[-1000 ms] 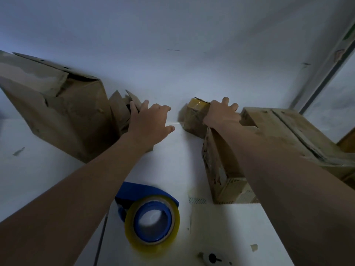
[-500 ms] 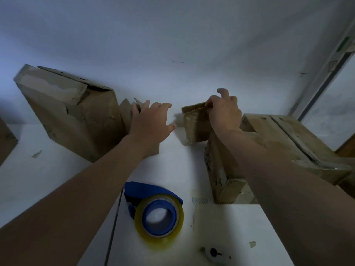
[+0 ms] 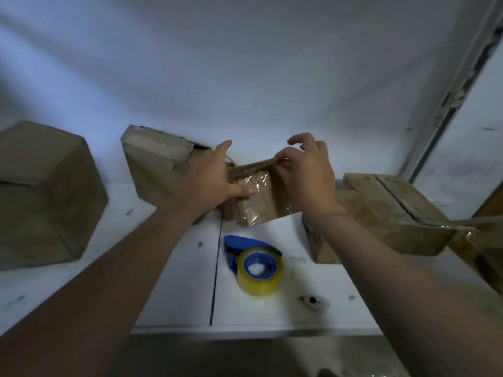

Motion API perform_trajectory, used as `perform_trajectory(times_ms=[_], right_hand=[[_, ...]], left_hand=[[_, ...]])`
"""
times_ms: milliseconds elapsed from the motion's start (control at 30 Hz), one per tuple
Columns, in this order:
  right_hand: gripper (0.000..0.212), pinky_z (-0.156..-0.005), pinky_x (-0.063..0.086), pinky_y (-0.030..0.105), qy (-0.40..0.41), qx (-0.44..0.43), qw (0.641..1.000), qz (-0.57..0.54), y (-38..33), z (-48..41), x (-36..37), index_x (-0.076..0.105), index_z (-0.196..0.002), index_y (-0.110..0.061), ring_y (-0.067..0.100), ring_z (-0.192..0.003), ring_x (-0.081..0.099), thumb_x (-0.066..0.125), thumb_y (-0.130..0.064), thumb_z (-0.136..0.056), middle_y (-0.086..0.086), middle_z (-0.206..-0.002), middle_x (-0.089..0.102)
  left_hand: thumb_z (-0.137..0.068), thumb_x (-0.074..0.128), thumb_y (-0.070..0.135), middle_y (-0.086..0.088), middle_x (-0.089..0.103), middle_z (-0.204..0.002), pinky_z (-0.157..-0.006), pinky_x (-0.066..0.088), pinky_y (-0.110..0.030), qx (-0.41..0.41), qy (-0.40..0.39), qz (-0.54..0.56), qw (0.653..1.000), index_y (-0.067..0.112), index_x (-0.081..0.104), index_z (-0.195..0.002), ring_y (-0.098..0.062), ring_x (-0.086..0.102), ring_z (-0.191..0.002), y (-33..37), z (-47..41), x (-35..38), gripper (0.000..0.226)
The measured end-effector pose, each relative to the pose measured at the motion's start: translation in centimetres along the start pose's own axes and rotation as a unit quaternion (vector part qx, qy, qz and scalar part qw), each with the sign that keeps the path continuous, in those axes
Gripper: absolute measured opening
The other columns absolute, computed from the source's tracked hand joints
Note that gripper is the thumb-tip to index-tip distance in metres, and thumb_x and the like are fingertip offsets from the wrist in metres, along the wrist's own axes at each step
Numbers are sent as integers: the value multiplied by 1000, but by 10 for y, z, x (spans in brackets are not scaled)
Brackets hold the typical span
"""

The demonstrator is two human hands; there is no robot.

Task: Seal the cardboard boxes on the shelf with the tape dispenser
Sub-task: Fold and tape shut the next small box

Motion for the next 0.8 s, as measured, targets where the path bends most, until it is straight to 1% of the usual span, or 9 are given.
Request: perform_trajectory(times_ms=[67, 167, 200, 267, 333, 433, 600, 667, 800], right_hand=[[5, -70, 49, 38, -14, -11, 1000, -12, -30, 17, 0, 76, -88, -30, 25, -113, 48, 76, -26, -85, -4, -125, 57], [4, -68, 46, 33, -26, -15, 997, -67, -74, 42, 6, 77, -87, -31, 21, -112, 48, 78, -28, -85, -7, -123, 57], [3, -70, 43, 29, -31, -16, 996, -86, -86, 50, 8, 76, -87, -31, 20, -111, 47, 78, -29, -85, -8, -123, 56], [4, -74, 40, 26, -41, -26, 992, -120, -113, 65, 17, 76, -87, -32, 19, -111, 46, 78, -29, -85, -7, -122, 56], [6, -75, 45, 29, -63, -36, 986, -148, -135, 83, 32, 76, -87, -32, 21, -112, 48, 80, -30, -83, -5, -120, 57], [9, -76, 50, 32, -86, -43, 982, -165, -158, 107, 58, 78, -88, -32, 21, -109, 50, 82, -29, -81, -4, -116, 60], [9, -80, 49, 33, -158, -67, 965, -197, -185, 117, 98, 79, -90, -29, 21, -110, 50, 80, -24, -83, -3, -122, 59], [10, -84, 49, 34, -203, -85, 956, -192, -191, 115, 113, 78, -93, -29, 21, -115, 48, 78, -24, -84, -3, -128, 56], [6, -92, 49, 37, -242, -91, 947, -193, -183, 113, 133, 77, -94, -31, 19, -123, 42, 72, -31, -90, -5, -135, 51]], left_hand=[[-60, 90, 55, 1, 40, -153, -107, 39, -39, -8, 1, 20, 1000, 25, 21, -156, -22, 42, -137, -11, 26, -14, 121], [-63, 91, 49, 13, 45, -136, -101, 42, -31, -46, -4, 72, 996, 27, 21, -156, -10, 46, -126, -41, 71, -35, 118], [-62, 91, 53, 14, 45, -139, -103, 45, -32, -63, -11, 87, 994, 28, 21, -156, -11, 47, -128, -52, 84, -38, 120], [-55, 87, 66, 5, 45, -149, -106, 47, -38, -96, -7, 82, 992, 28, 18, -158, -17, 48, -132, -78, 116, -51, 129], [-50, 82, 75, -1, 45, -152, -106, 47, -44, -118, 2, 64, 991, 26, 18, -158, -22, 48, -134, -101, 146, -61, 136], [-59, 87, 58, -5, 40, -154, -107, 46, -45, -143, 21, 59, 988, 21, 21, -158, -24, 46, -134, -130, 179, -68, 125], [-69, 90, 39, -6, 39, -147, -104, 45, -39, -144, 39, 37, 988, 29, 24, -156, -22, 45, -129, -175, 199, -69, 110], [-71, 90, 30, -6, 38, -147, -104, 45, -37, -138, 31, 14, 990, 30, 21, -156, -22, 44, -130, -183, 193, -66, 109], [-72, 90, 26, -5, 39, -142, -105, 47, -38, -116, -15, 2, 993, 32, 10, -159, -18, 46, -124, -192, 175, -49, 119]])
Point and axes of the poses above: each hand's wrist, its own z-axis away from the middle knuckle, its own x-axis out of the palm, y = z × x, the point moved 8 cm from there along -z, towards the middle knuckle
